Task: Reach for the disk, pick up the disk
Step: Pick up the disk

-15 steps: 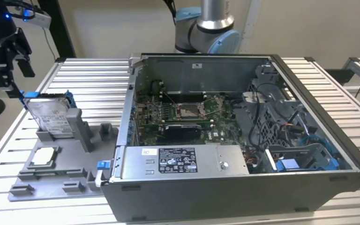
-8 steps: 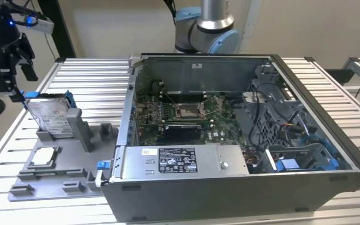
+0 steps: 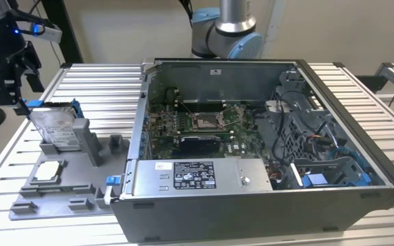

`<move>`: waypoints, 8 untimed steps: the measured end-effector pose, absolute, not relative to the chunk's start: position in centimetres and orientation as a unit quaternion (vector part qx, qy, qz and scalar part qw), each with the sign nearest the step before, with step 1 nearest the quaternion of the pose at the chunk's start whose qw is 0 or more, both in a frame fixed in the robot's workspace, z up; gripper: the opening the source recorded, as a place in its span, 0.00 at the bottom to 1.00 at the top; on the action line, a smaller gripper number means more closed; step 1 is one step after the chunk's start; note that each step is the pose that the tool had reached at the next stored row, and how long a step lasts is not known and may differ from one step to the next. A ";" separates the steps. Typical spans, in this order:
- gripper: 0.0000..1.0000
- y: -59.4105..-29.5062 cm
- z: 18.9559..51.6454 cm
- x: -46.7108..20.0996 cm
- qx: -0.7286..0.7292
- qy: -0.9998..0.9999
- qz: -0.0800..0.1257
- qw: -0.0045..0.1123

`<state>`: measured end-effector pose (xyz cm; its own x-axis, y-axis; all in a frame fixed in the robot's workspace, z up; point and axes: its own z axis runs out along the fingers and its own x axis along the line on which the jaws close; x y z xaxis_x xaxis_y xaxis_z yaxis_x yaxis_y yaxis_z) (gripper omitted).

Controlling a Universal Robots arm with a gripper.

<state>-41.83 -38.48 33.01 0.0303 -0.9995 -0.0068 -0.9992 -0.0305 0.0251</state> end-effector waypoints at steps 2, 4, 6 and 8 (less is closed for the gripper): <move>1.00 -38.5 32.6 -41.8 0.717 -0.697 -0.011 0.007; 1.00 -38.5 32.3 -41.7 0.716 -0.698 -0.011 0.007; 1.00 -38.5 32.0 -41.6 0.715 -0.699 -0.011 0.007; 1.00 -38.5 31.7 -41.6 0.714 -0.700 -0.011 0.007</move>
